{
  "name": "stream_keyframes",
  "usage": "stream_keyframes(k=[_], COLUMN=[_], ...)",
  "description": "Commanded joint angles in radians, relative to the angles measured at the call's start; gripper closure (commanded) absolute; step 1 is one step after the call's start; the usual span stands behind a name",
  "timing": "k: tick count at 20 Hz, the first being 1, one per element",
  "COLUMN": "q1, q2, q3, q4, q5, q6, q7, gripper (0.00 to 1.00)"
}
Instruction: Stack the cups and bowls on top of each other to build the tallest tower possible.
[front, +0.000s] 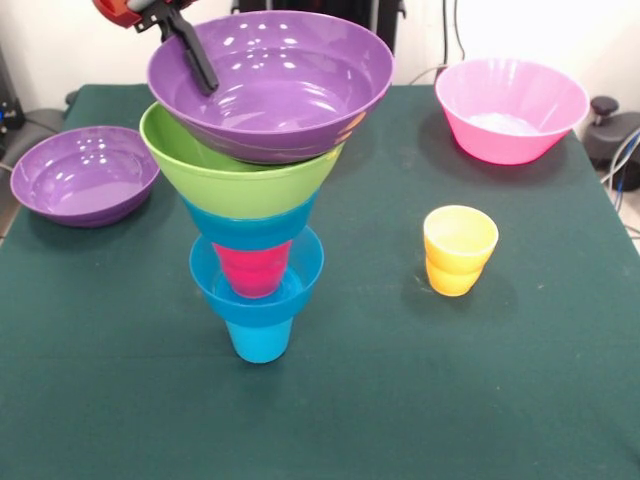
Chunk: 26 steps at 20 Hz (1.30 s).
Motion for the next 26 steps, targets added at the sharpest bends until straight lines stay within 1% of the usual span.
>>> stream_keyframes(k=[1, 9, 19, 26], q1=[0.031, 0.035, 0.035, 0.033], q2=[0.039, 0.031, 0.048, 0.049], q3=[-0.03, -0.033, -0.039, -0.026], q4=[-0.06, -0.056, -0.049, -0.063], q5=[-0.061, -0.068, -0.083, -0.063], q6=[0.092, 0.082, 0.06, 0.084], q7=[-0.231, -0.214, -0.21, -0.217], gripper=[1.0, 1.0, 1.0, 1.0])
